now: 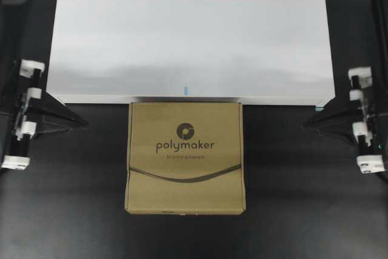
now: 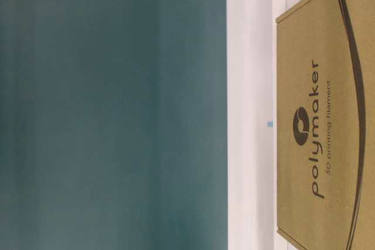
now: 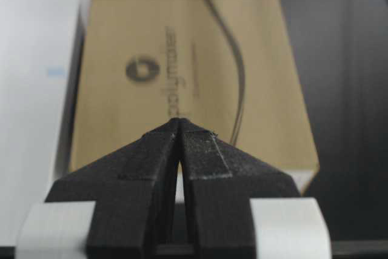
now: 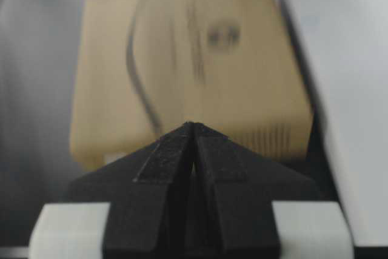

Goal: Place the cardboard box on the stand after clamping it between your arms.
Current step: 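Move both grippers inward toward the sides of the polymaker box, then press both grippers against the left and right sides of the box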

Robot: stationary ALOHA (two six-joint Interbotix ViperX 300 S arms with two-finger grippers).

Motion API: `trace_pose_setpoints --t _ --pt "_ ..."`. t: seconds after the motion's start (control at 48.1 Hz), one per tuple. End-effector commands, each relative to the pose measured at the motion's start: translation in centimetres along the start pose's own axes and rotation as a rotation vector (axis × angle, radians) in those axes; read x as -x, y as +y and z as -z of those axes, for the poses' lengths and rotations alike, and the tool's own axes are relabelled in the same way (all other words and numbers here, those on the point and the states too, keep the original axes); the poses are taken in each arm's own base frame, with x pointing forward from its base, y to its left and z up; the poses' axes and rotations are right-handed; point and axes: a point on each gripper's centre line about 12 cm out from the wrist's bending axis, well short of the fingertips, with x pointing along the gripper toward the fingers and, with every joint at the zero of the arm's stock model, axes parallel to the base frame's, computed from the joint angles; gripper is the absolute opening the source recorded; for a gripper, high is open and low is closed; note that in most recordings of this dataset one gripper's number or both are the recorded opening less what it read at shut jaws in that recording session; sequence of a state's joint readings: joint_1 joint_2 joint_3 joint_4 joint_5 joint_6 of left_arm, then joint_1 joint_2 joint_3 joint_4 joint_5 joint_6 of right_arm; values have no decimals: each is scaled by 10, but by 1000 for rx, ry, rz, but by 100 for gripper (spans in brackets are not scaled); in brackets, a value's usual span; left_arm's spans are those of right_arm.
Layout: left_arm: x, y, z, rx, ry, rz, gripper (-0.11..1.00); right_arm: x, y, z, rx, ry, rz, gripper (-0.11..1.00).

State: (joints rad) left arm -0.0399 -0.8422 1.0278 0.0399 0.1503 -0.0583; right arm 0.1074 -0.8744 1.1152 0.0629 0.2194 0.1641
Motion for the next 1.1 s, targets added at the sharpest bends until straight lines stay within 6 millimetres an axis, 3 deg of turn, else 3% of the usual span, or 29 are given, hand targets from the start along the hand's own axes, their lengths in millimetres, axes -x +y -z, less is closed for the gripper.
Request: trace_pose_setpoints --t 0.0,0.25,0.333,0.416,0.541,0.666,0.874,0.915,1.082 --pt "-7 -1 -3 -4 34 1 0 -5 7 6 -1 95 -14 -2" --pt "-28 -7 10 27 162 18 0 -13 22 22 42 263 -54 -2" --pt "-34 -11 13 55 193 26 0 -16 24 29 52 321 -52 3" --pt "-41 -17 19 53 245 41 0 -20 23 31 58 341 -46 19" --pt "-48 -28 29 25 326 73 3 -29 24 33 61 358 -38 53" --pt "-58 -36 38 26 369 90 24 -44 24 38 81 397 -28 82" --pt "-81 -41 50 27 435 88 82 -75 20 50 141 470 6 82" --pt "-86 -41 51 24 448 87 85 -81 19 53 147 495 14 82" --pt "-106 -43 65 20 521 79 80 -106 16 63 150 567 36 82"
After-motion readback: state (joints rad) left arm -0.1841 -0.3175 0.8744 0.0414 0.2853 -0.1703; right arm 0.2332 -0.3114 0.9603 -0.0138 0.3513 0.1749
